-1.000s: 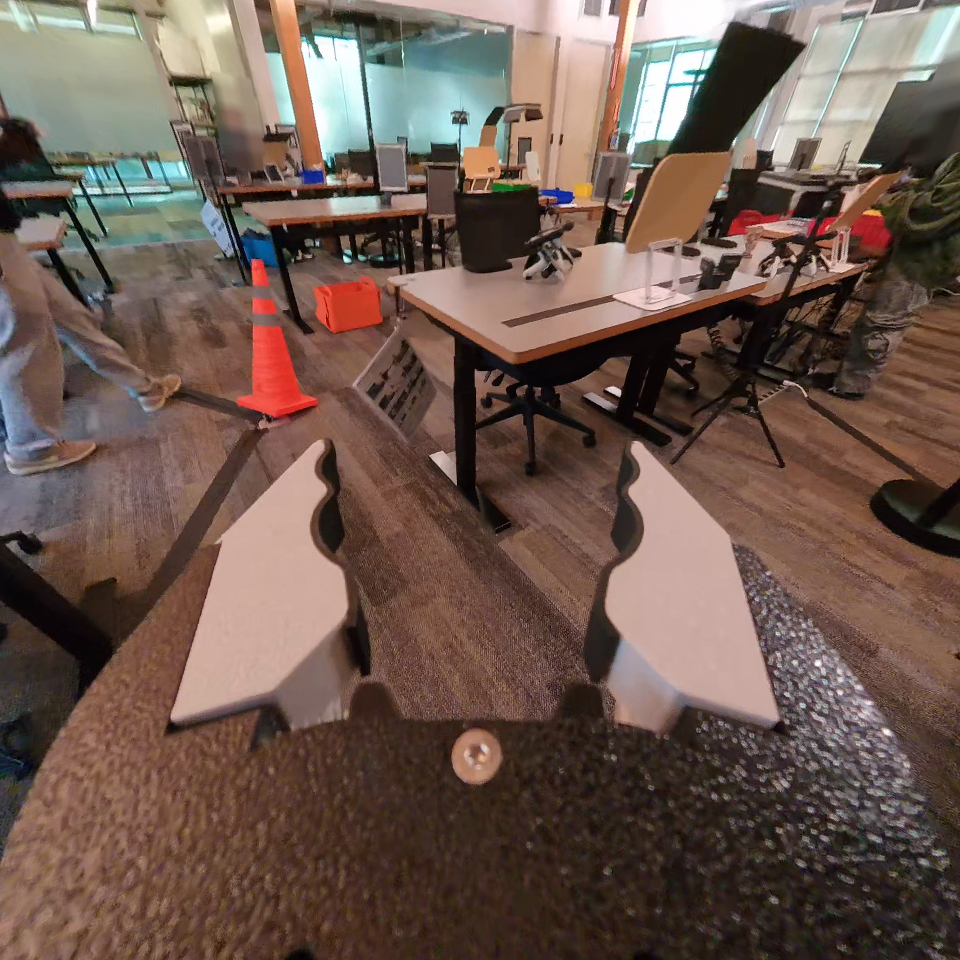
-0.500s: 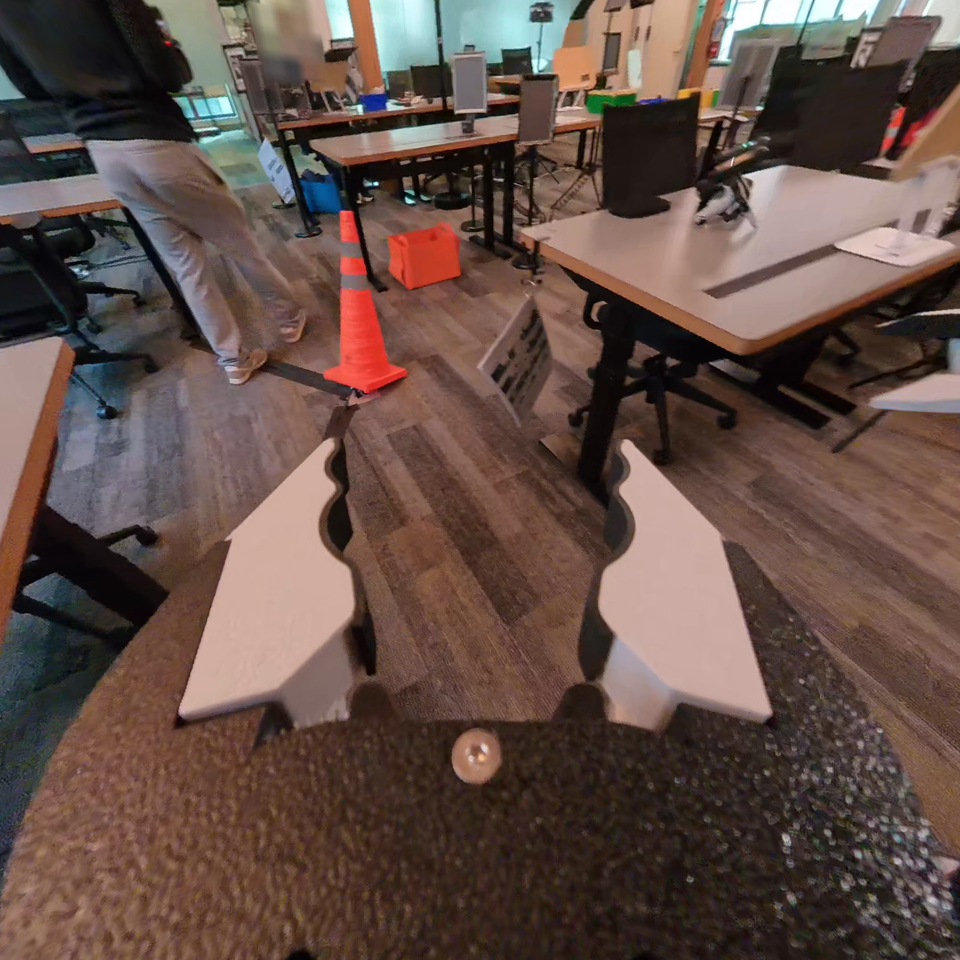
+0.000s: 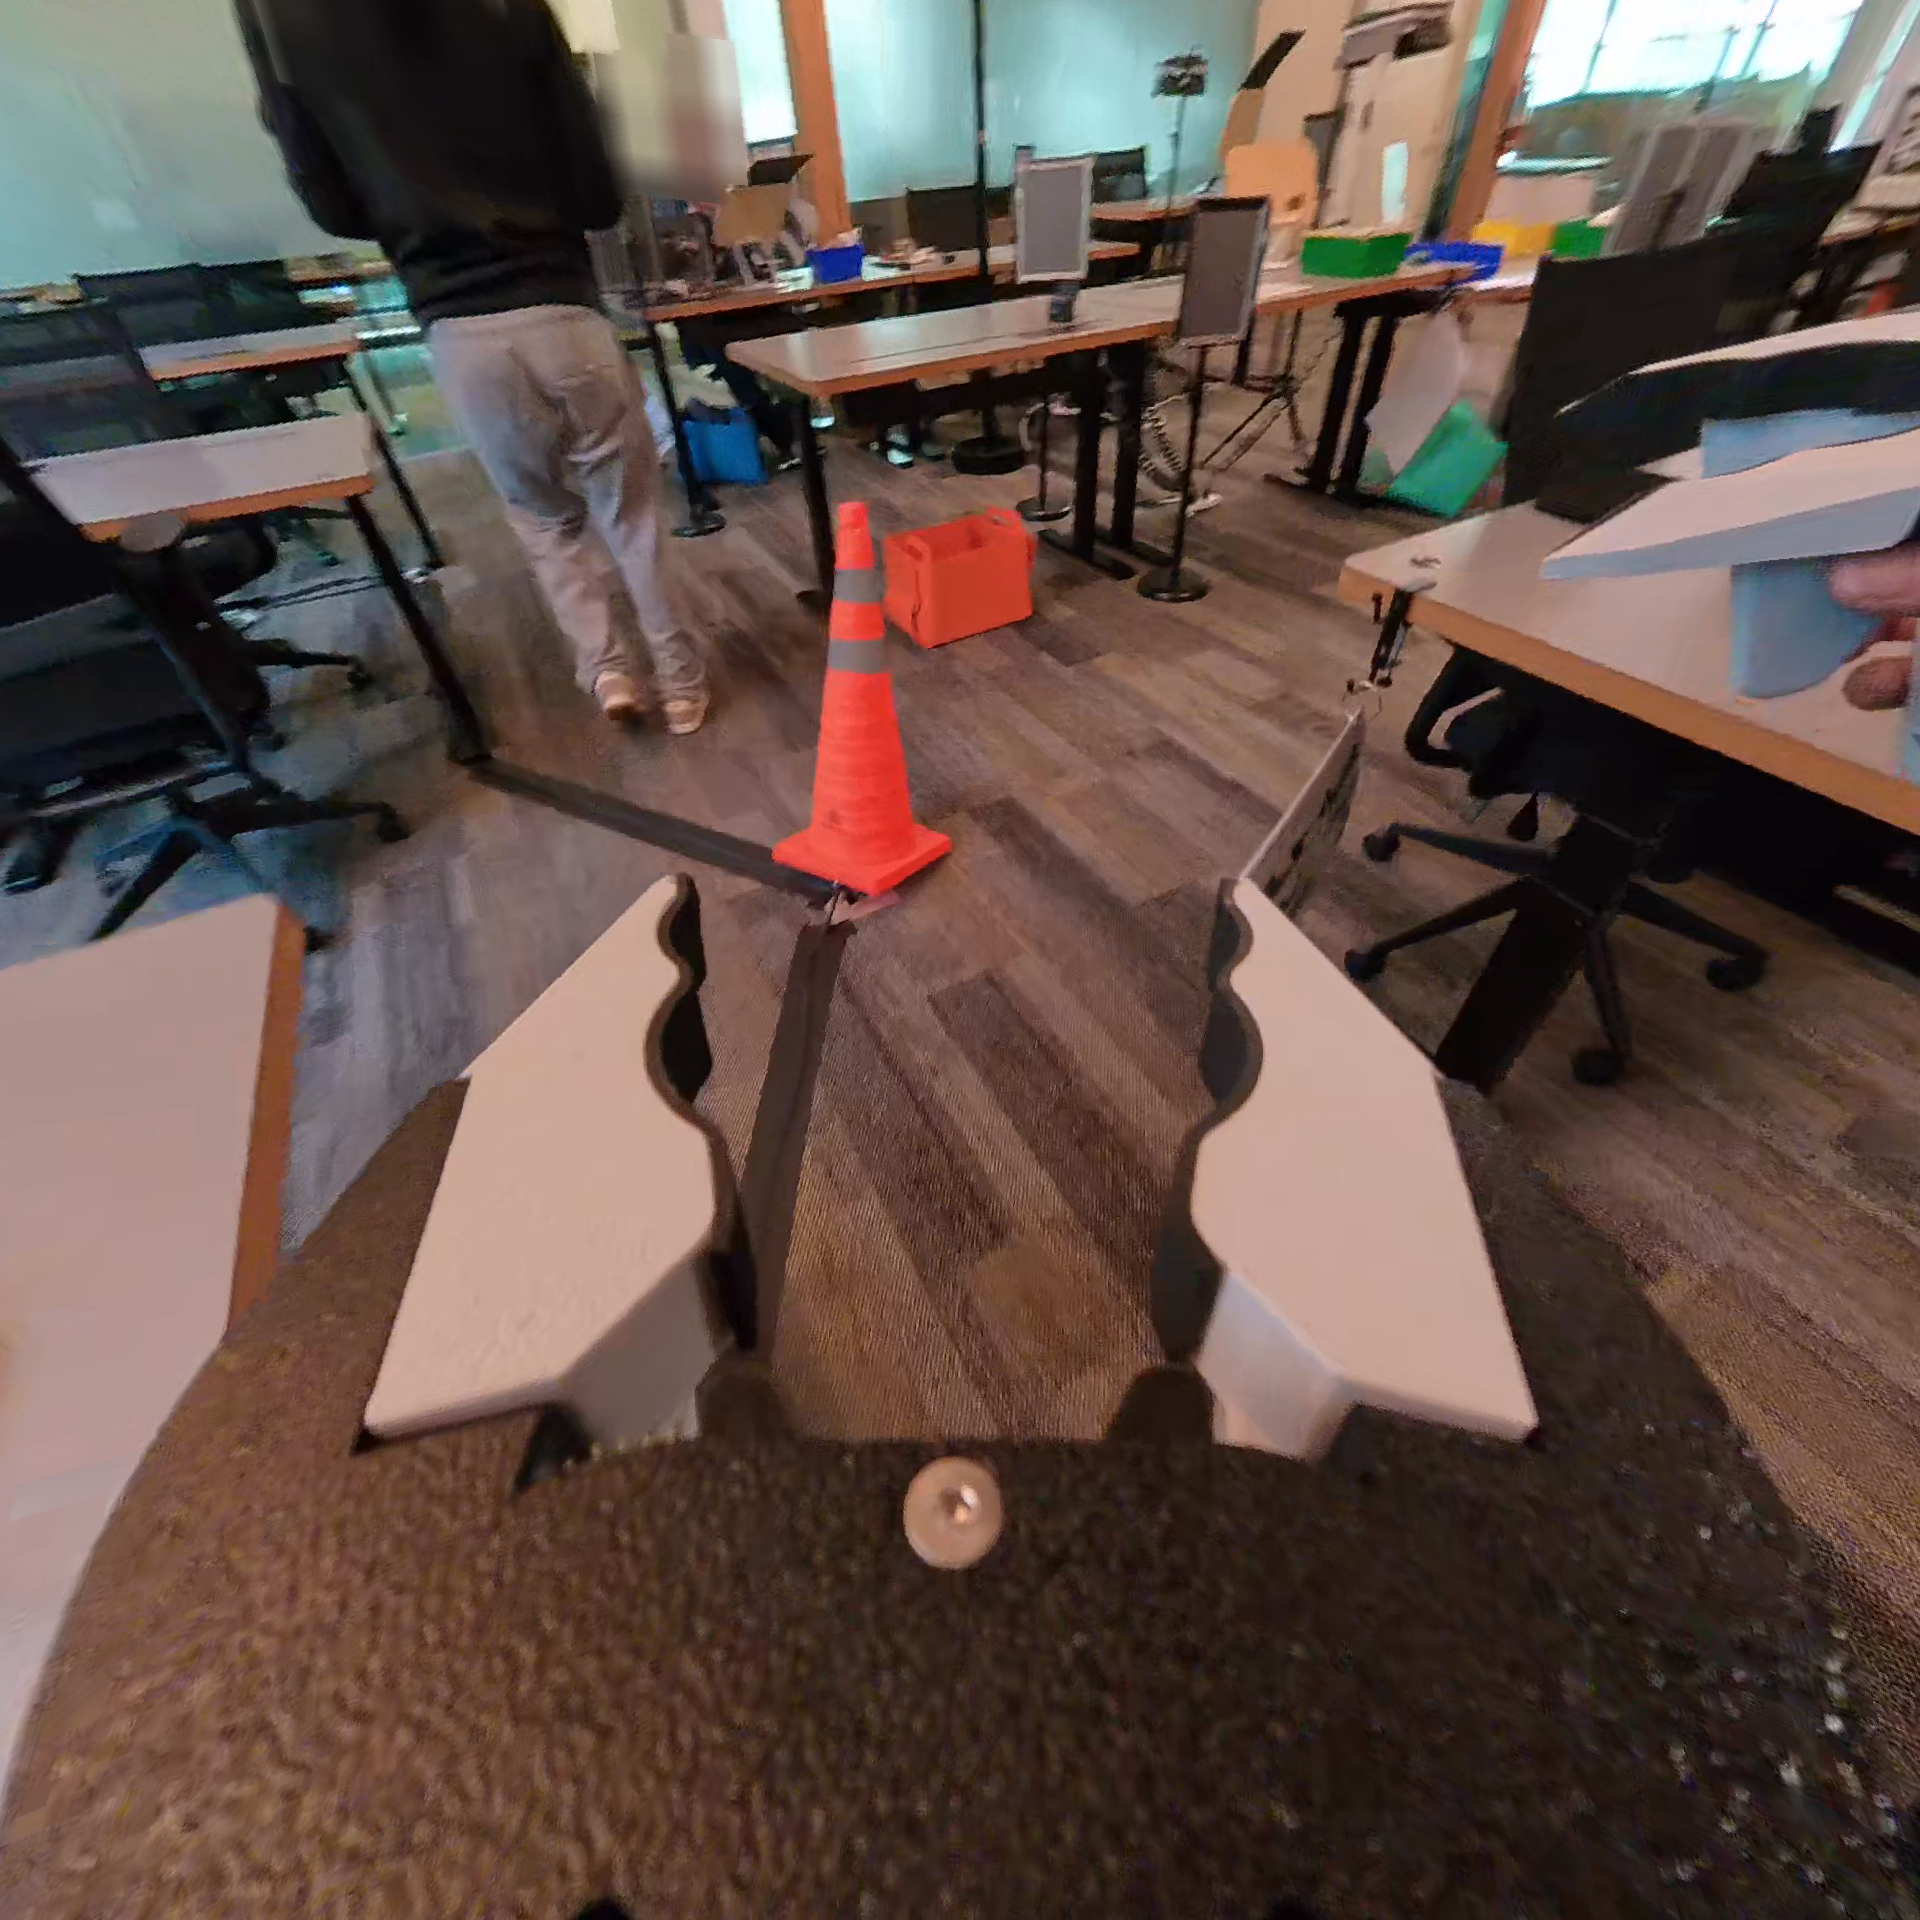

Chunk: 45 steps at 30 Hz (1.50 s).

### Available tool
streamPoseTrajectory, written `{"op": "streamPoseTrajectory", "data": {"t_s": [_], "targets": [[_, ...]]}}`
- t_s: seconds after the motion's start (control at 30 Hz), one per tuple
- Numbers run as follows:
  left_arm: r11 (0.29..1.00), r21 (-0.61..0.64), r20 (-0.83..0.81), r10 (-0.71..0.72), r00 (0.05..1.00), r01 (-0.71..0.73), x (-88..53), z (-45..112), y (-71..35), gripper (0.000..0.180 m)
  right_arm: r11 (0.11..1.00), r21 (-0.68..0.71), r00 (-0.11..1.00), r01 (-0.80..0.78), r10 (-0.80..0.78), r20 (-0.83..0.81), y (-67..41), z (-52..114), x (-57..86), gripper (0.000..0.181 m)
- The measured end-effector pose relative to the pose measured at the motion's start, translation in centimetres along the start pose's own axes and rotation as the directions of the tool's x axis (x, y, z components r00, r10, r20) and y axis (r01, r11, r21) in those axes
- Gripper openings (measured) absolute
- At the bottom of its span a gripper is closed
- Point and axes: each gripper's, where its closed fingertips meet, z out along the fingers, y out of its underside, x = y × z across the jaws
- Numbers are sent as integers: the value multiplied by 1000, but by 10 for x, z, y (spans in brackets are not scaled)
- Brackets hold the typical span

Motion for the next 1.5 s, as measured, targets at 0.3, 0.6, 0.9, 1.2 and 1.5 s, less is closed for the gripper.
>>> {"op": "streamPoseTrajectory", "data": {"t_s": [0.3,0.6,0.9,1.2,1.5], "targets": [[997,-27,-161,-77,984,73,-154,258,-65,101,986,-120,975,-115,89,-204,10,178,151,111],[999,-45,-224,-39,974,29,-254,509,-82,103,973,-71,909,-221,179,-375,30,341,327,111],[999,-51,-118,-10,993,4,-409,742,-155,103,976,5,930,-219,210,-301,-54,600,498,109],[997,-58,-103,-60,993,55,-569,977,-156,102,997,-22,965,-78,69,-253,-113,847,625,108],[998,-33,-224,-68,972,62,-727,1231,-227,94,988,-77,931,-135,100,-351,-145,1067,780,59]]}}
